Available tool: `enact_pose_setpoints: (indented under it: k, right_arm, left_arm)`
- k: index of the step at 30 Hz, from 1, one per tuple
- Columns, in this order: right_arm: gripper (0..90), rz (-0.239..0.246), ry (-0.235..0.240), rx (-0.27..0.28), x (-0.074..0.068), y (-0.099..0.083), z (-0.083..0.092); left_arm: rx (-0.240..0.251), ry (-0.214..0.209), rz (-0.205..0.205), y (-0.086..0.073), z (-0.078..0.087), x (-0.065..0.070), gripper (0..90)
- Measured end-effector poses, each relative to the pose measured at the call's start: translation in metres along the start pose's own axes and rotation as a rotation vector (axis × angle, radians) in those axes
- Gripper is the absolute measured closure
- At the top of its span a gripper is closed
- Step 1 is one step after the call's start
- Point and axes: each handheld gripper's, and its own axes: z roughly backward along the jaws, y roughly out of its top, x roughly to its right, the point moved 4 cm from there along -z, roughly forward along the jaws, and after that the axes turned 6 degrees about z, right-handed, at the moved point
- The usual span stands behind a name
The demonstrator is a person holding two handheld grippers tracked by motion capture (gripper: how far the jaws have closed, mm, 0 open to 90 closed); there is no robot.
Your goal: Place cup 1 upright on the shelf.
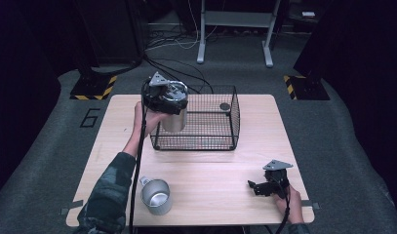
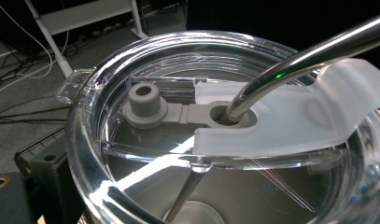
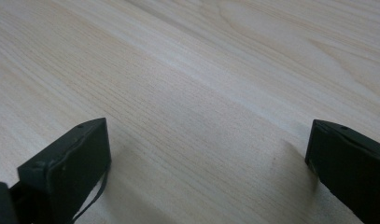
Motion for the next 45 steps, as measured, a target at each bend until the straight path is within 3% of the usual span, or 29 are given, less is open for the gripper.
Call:
enact_pose_setpoints:
  k: [21,35,45]
  right_arm:
    - [0.0,-0.007,-0.003,0.002,0.000,0.000,0.000]
    - [0.0,0.006,0.001,0.002,0.000,0.000,0.000]
    - [0.0,0.006,0.002,0.001,0.000,0.000,0.000]
  left_arm:
    - [-0.079,0.037,0.012,-0.002,-0.037,-0.012,3.3]
    - [-0.137,0.059,0.047,-0.013,-0.059,-0.026,3.3]
    - [-0.166,0.073,0.071,-0.019,-0.071,-0.028,3.4]
